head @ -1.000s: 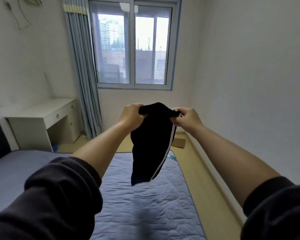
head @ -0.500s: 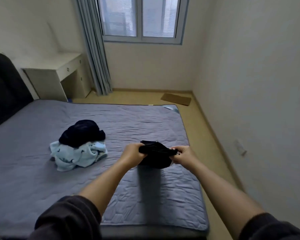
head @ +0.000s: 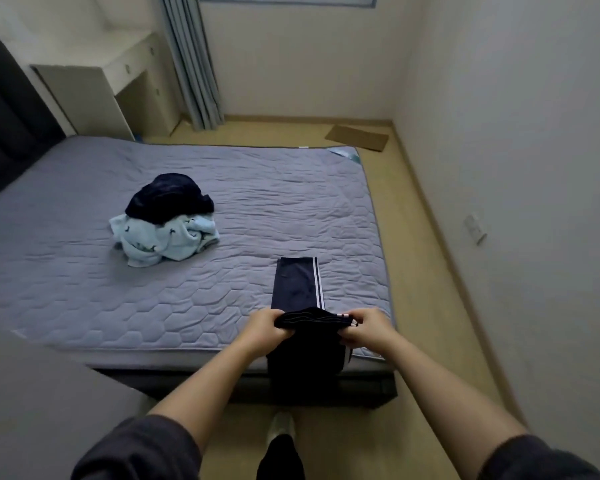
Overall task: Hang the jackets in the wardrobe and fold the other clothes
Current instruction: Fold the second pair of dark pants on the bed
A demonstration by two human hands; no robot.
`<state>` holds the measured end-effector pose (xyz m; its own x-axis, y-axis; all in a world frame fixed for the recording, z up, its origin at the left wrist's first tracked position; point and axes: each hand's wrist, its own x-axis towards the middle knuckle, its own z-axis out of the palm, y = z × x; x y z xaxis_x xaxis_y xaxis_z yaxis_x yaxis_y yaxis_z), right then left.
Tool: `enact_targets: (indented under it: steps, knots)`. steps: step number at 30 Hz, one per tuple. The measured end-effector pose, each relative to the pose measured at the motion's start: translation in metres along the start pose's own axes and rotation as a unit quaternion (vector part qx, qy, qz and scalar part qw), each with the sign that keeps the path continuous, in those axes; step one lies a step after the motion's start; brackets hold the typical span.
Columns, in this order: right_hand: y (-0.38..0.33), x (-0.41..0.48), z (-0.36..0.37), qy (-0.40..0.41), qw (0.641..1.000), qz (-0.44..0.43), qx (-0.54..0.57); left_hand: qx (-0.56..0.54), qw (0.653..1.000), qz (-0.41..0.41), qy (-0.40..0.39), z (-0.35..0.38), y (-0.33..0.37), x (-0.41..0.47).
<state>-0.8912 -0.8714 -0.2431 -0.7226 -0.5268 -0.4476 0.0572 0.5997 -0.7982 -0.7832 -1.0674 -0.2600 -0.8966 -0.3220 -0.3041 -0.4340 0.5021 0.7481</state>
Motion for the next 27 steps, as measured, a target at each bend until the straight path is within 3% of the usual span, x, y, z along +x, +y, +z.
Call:
enact_targets:
  steps: [6,17,22,25,27]
  knots:
    - [-0.012,0.085,-0.009,0.003,0.999,0.025,-0.032,-0.058,0.997,-0.038,-0.033,-0.01,-0.012,0.09]
    - [0.02,0.369,-0.009,0.026,0.999,0.032,-0.02,-0.065,0.993,-0.09,-0.041,-0.018,-0.097,0.37]
    - [0.057,0.485,0.013,0.072,0.996,0.058,0.017,-0.092,0.992,-0.079,0.024,0.005,-0.15,0.467]
    - [0.092,0.533,0.035,0.067,0.989,0.101,0.084,-0.157,0.971,-0.157,0.089,0.032,-0.193,0.504]
    - [0.128,0.537,0.058,0.051,0.982,0.151,0.099,-0.135,0.963,-0.215,0.094,0.06,-0.231,0.504]
